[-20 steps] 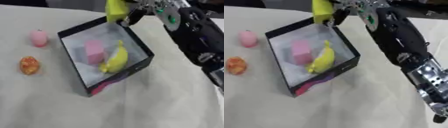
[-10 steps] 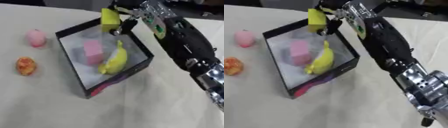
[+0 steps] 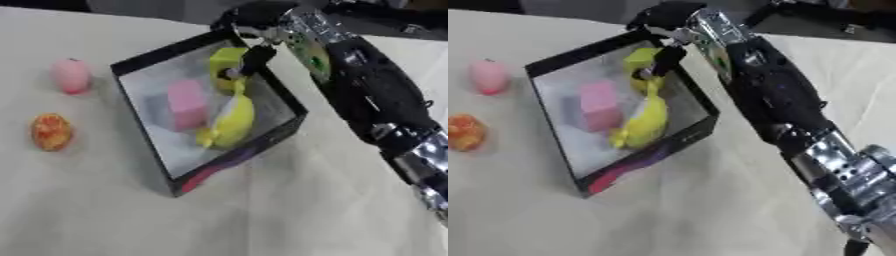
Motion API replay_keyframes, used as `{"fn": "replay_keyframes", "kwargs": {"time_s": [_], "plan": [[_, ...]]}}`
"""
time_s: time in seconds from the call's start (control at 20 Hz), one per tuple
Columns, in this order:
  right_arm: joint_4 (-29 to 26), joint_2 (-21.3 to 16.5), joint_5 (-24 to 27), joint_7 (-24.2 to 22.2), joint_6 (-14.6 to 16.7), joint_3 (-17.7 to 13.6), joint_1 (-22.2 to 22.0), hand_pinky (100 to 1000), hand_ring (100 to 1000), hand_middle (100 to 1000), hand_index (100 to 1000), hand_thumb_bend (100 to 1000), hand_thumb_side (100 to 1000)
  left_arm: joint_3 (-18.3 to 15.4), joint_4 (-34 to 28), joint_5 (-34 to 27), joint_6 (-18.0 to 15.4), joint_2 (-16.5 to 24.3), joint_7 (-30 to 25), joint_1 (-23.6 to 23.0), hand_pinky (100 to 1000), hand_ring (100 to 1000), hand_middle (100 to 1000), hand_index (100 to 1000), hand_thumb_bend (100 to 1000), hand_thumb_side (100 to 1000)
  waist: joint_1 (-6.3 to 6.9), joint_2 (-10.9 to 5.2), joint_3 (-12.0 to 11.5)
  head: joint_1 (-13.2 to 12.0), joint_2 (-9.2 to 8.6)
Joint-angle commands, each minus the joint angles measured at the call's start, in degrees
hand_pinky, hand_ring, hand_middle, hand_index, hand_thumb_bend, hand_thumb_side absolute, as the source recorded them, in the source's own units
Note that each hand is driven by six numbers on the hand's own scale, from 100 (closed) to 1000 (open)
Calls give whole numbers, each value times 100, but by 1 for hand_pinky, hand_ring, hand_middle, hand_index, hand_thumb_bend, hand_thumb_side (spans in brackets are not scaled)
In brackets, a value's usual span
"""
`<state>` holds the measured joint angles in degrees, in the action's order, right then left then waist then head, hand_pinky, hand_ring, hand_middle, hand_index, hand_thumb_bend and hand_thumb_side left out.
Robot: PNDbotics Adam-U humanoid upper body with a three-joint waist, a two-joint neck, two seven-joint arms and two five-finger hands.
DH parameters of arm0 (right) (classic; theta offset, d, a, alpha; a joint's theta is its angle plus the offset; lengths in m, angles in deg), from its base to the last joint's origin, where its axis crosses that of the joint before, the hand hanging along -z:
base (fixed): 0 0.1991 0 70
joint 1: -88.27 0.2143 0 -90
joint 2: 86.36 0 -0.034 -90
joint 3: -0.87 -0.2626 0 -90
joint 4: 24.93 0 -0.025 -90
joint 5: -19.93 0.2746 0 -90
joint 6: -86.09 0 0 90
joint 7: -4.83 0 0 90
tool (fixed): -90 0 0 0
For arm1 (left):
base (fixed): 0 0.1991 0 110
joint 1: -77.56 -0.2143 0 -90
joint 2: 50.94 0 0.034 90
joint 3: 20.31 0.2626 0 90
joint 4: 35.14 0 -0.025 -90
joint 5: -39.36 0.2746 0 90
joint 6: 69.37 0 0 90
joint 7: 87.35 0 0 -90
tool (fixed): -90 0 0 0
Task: Pick up objects on the table and place them in the box.
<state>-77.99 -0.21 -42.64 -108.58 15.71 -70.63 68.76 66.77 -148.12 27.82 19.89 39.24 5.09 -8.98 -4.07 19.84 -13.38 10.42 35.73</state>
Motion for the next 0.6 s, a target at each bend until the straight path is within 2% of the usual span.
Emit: {"fn": "replay_keyframes", "kwargs": {"time_s": [0.05, 0.1, 0.15, 0.25, 0.35, 0.5, 0.6], "plan": [[-474, -299, 418, 172, -133, -71, 94, 950, 895, 844, 970, 446, 472, -21, -57, -4, 2, 97, 9, -29, 877, 914, 968, 952, 233, 1000, 13, -138, 41, -22, 47], [-718, -418, 690, 267, -177, -40, 66, 943, 882, 833, 967, 386, 386, -27, -53, -2, 1, 101, 14, -56, 878, 914, 968, 952, 232, 1000, 17, -170, 70, -24, 79], [-981, -547, 1034, 340, -230, -4, 14, 941, 877, 825, 966, 271, 280, -33, -50, -2, -1, 106, 20, -75, 878, 914, 968, 952, 232, 1000, 17, -197, 93, -17, 106], [-1556, -851, 1916, 380, -367, 66, -156, 942, 878, 821, 968, 105, 179, -47, -47, -6, -5, 108, 36, -96, 878, 914, 968, 952, 233, 1000, 17, -233, 140, -9, 132], [-2202, -1164, 2833, 377, -606, 52, -357, 934, 865, 809, 960, 100, 101, -62, -46, -11, -8, 99, 51, -108, 878, 914, 968, 952, 233, 1000, 27, -246, 186, -38, 130], [-3193, -1552, 4067, 403, -1093, -142, -671, 926, 846, 803, 952, 100, 100, -80, -44, -11, -10, 73, 68, -133, 879, 914, 968, 952, 233, 1000, 63, -260, 251, -106, 148], [-3710, -1740, 4690, 437, -1412, -295, -845, 920, 837, 812, 950, 100, 100, -88, -43, -11, -13, 60, 78, -153, 879, 914, 968, 953, 232, 1000, 89, -270, 286, -157, 162]]}}
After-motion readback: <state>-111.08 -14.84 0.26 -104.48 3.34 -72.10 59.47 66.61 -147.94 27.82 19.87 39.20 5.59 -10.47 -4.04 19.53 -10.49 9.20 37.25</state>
